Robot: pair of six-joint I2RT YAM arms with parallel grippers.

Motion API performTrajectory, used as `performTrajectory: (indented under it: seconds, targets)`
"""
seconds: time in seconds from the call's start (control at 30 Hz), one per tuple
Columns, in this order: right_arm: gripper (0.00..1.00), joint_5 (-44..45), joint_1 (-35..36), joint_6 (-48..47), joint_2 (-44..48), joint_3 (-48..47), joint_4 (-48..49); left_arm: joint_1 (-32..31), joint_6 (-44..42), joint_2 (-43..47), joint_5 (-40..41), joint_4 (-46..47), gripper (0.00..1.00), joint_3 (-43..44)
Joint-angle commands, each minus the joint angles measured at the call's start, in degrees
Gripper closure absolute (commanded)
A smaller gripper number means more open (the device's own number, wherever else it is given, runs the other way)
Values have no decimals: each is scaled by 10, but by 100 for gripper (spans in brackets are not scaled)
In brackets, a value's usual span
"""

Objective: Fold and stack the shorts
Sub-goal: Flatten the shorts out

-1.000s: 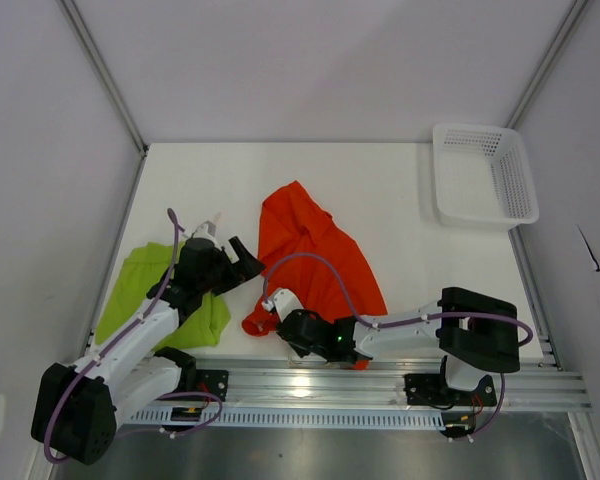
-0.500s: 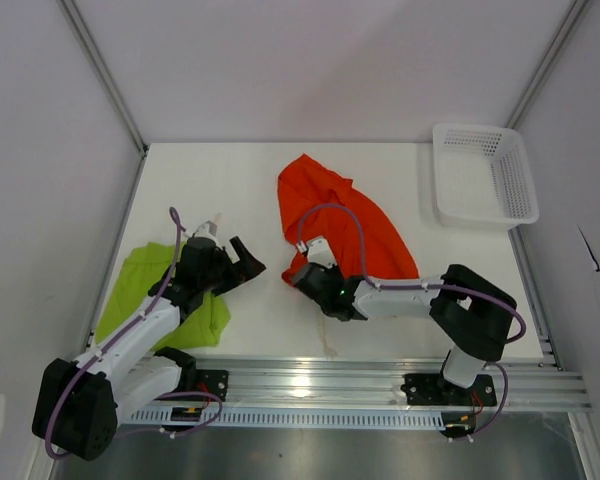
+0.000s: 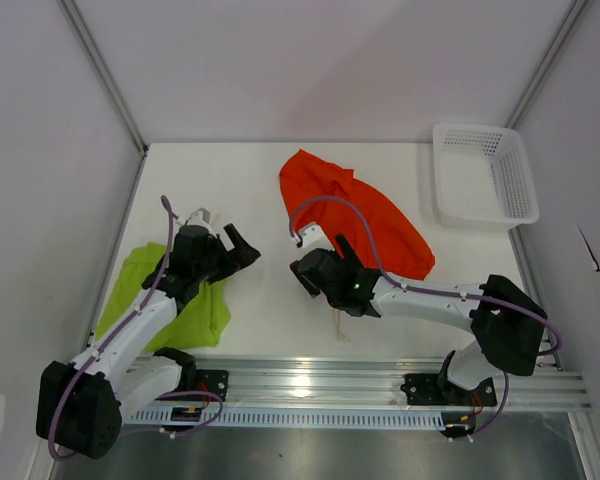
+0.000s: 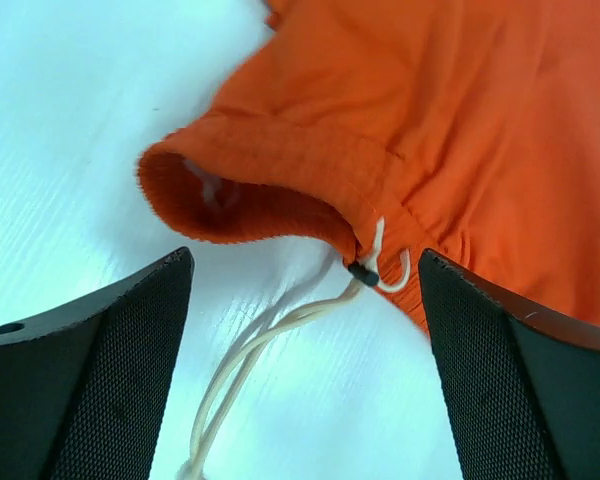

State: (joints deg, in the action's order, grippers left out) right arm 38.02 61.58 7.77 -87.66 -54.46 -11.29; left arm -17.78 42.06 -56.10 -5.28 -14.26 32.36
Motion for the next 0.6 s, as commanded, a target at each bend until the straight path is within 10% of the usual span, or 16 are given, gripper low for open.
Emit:
performTrajectory:
  seconds: [0.0, 0.57]
  targets:
    - [6, -23, 15, -120, -26, -43, 18, 37, -31, 14, -21, -11, 1, 40]
    - [7, -171, 20, -283, -239, -289, -223, 85, -35, 35, -77, -5, 1, 31]
